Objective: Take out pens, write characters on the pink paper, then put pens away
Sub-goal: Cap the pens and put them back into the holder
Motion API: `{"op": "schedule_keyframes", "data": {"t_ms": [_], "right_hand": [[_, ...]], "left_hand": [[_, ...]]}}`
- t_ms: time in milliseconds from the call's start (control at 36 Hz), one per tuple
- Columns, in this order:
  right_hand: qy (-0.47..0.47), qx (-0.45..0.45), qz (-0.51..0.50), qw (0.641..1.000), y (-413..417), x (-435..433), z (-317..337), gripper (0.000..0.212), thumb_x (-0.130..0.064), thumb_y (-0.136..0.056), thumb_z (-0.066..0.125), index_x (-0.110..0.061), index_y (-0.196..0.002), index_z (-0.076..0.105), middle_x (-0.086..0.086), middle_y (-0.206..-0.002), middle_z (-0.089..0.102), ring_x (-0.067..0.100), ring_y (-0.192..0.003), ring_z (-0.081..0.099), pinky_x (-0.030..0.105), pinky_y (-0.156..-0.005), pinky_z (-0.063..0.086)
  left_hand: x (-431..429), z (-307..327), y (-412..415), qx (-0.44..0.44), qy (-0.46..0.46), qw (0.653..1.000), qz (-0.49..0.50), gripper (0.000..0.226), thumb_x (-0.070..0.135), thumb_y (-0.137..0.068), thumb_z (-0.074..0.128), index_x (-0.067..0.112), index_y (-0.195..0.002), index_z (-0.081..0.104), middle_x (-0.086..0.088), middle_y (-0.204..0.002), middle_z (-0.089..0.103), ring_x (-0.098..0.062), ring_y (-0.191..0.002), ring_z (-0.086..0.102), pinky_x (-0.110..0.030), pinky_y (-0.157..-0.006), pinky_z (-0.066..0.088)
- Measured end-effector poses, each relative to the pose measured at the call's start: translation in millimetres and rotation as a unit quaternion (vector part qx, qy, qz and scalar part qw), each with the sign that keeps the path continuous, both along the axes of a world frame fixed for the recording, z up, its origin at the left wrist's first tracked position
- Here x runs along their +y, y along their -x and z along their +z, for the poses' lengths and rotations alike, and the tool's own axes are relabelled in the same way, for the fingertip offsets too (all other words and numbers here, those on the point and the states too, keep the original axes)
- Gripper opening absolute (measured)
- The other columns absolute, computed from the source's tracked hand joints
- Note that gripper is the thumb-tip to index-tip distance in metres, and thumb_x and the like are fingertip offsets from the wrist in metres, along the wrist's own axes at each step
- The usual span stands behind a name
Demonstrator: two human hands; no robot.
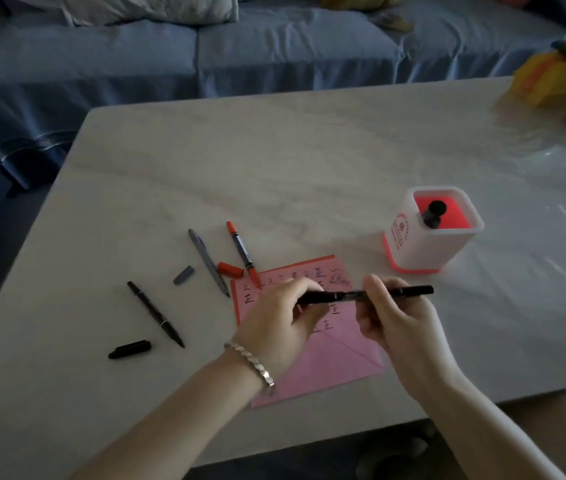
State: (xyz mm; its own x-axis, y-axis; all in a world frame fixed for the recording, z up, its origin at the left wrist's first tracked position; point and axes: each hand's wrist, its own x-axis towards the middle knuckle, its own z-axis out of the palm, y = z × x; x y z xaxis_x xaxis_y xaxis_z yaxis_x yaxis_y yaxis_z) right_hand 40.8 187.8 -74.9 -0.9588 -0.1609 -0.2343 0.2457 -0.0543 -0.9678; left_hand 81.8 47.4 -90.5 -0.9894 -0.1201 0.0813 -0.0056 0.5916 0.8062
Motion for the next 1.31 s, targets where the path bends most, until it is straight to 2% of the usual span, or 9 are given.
{"op": "schedule_keyframes", "data": {"t_ms": [111,194,278,361,472,611,778,1028,1306], "right_hand": [[-0.081,0.237,-0.117,0.961,33.2,36.5,22.9,0.014,-0.019,-0.086,0.059,-0.020,-0.073,0.054,-0.006,-0.049,0.056,0.008,-0.044,0.047,0.018,-0.046,0.040],[-0.122,0.320,-0.187,0.921,59.4,66.4,33.4,0.007,-0.034,-0.078,0.059,-0.034,-0.072,0.055,-0.011,-0.055,0.059,0.011,-0.051,0.051,0.024,-0.051,0.041],[-0.196,0.316,-0.217,0.903,82.5,80.6,28.5,0.003,-0.037,-0.077,0.058,-0.038,-0.075,0.058,-0.017,-0.060,0.061,0.008,-0.058,0.055,0.028,-0.060,0.045],[-0.314,0.284,-0.158,0.892,98.7,78.8,14.1,0.006,-0.019,-0.081,0.062,-0.018,-0.087,0.065,-0.004,-0.070,0.061,0.009,-0.066,0.055,0.007,-0.057,0.036],[-0.374,0.228,-0.099,0.893,105.3,68.3,4.6,0.016,-0.014,-0.082,0.063,-0.008,-0.096,0.067,0.010,-0.089,0.065,0.021,-0.081,0.056,0.016,-0.063,0.034],[-0.360,0.212,-0.108,0.902,95.9,68.3,9.6,0.028,-0.015,-0.081,0.063,-0.012,-0.109,0.060,0.008,-0.082,0.062,0.023,-0.077,0.054,0.024,-0.069,0.034],[-0.355,0.220,-0.094,0.904,54.8,70.8,1.4,0.036,-0.007,-0.079,0.066,-0.015,-0.112,0.055,0.005,-0.074,0.061,0.021,-0.067,0.056,0.027,-0.065,0.039],[-0.330,0.181,0.073,0.924,23.1,32.2,-27.4,0.028,-0.009,-0.077,0.068,-0.028,-0.092,0.055,0.002,-0.064,0.063,0.013,-0.060,0.058,0.007,-0.056,0.042],[-0.350,0.171,0.220,0.894,16.8,-33.3,-35.3,0.019,-0.017,-0.082,0.060,-0.023,-0.100,0.061,-0.006,-0.062,0.057,0.008,-0.056,0.052,0.016,-0.056,0.043]], "left_hand": [[-1.8,2.1,24.2,0.007,0.001,0.999,0.040,0.026,0.017,-0.088,0.051,0.022,-0.114,0.051,0.011,-0.085,0.054,-0.002,-0.075,0.055,-0.011,-0.068,0.046],[-11.2,-2.1,32.9,0.016,0.043,0.997,0.061,0.022,0.013,-0.088,0.053,0.019,-0.109,0.055,0.007,-0.087,0.055,-0.004,-0.074,0.055,-0.008,-0.067,0.045],[-26.8,-8.7,34.7,-0.005,0.083,0.993,0.087,0.018,0.011,-0.088,0.053,0.017,-0.104,0.057,0.003,-0.091,0.059,-0.005,-0.075,0.057,-0.011,-0.065,0.047],[-43.8,-15.6,32.0,-0.029,0.100,0.987,0.119,0.019,0.009,-0.086,0.053,0.016,-0.103,0.059,0.003,-0.093,0.059,-0.008,-0.079,0.056,-0.018,-0.069,0.043],[-60.4,-22.9,30.8,-0.053,0.130,0.980,0.141,0.019,0.008,-0.085,0.055,0.015,-0.102,0.060,0.004,-0.092,0.056,-0.011,-0.080,0.056,-0.020,-0.071,0.038],[-78.1,-22.6,39.6,-0.058,0.175,0.974,0.130,0.018,0.004,-0.083,0.056,0.007,-0.100,0.061,-0.006,-0.093,0.059,-0.024,-0.088,0.058,-0.027,-0.072,0.044],[-96.3,-25.8,55.9,-0.119,0.253,0.955,0.100,0.028,0.014,-0.079,0.060,0.012,-0.107,0.059,-0.006,-0.114,0.056,-0.028,-0.109,0.048,-0.037,-0.092,0.041],[-99.0,-28.8,62.4,-0.159,0.244,0.955,0.048,0.026,0.016,-0.081,0.059,0.013,-0.107,0.055,-0.006,-0.113,0.053,-0.023,-0.104,0.054,-0.029,-0.087,0.043],[-108.9,-39.9,49.4,-0.147,0.260,0.954,0.017,0.012,0.005,-0.085,0.056,0.002,-0.096,0.060,-0.010,-0.111,0.049,-0.026,-0.101,0.054,-0.030,-0.089,0.041]]}}
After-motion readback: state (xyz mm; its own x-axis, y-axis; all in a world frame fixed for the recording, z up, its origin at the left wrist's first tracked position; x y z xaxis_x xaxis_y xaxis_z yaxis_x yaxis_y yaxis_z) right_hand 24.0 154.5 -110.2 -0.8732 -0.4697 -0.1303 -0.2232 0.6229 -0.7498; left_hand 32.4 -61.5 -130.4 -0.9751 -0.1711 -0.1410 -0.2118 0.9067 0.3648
